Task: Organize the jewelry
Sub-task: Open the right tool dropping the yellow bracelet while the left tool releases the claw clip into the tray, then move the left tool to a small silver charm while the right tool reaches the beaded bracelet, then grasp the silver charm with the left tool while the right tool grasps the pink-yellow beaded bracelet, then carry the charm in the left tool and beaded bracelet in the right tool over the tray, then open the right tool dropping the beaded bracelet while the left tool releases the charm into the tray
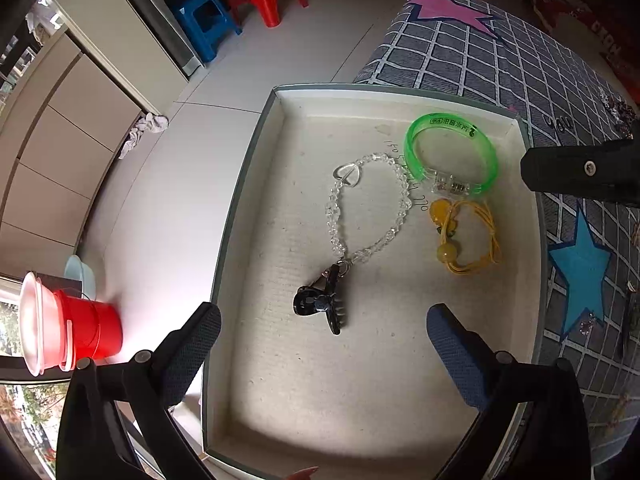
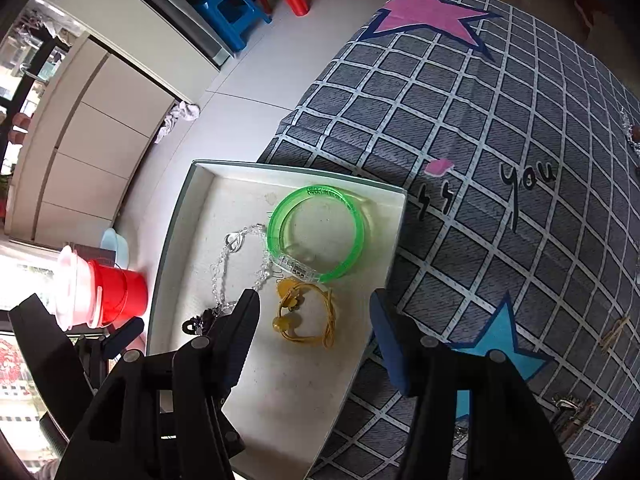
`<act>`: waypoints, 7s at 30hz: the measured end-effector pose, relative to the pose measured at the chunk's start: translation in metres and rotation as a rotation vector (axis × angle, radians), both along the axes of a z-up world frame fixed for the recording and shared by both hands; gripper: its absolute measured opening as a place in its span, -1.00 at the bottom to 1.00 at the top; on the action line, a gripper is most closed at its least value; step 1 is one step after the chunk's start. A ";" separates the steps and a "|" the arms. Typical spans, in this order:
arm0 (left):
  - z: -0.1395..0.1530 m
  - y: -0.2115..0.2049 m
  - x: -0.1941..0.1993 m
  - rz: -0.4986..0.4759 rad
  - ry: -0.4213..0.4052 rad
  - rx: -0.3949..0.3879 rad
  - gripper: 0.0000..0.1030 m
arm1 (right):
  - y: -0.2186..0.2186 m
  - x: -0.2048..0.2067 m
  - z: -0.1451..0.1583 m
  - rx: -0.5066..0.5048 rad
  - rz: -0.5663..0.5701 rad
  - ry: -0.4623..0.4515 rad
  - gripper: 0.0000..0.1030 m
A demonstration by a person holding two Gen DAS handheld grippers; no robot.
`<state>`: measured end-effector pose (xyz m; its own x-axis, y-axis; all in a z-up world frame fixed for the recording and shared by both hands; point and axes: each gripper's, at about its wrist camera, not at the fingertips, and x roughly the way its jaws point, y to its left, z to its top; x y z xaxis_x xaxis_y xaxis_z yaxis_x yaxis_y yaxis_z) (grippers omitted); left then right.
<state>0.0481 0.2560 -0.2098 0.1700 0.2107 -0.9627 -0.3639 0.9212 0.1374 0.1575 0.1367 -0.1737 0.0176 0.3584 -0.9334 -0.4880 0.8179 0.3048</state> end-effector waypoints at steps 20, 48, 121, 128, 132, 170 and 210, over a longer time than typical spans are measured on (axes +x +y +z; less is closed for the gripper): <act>0.035 -0.114 0.026 -0.323 0.020 0.015 1.00 | -0.171 -0.020 0.020 -0.006 -0.308 0.035 0.79; -0.028 -0.241 0.056 -0.648 0.158 -0.039 1.00 | -0.389 -0.151 -0.052 -0.216 -0.666 0.199 0.79; 0.053 -0.114 0.010 -0.316 -0.083 -0.284 -0.57 | -0.188 -0.029 0.040 -0.129 -0.219 -0.115 -0.81; 0.049 -0.056 -0.018 -0.172 -0.095 -0.274 -0.57 | -0.107 -0.026 0.046 -0.092 -0.058 -0.133 -0.81; 0.043 -0.026 -0.035 -0.094 -0.090 -0.272 -0.57 | -0.065 -0.032 0.041 -0.082 0.043 -0.135 -0.81; -0.031 0.015 -0.051 0.022 0.001 -0.157 -0.57 | 0.062 -0.066 -0.056 -0.202 0.254 0.002 -0.81; 0.028 -0.036 -0.031 -0.077 0.018 -0.076 1.00 | -0.076 -0.025 0.014 -0.078 -0.086 0.007 0.62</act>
<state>0.0168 0.2199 -0.1821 0.1657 0.1239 -0.9784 -0.2902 0.9543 0.0717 0.1320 0.0612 -0.1593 0.0381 0.2821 -0.9586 -0.4129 0.8780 0.2419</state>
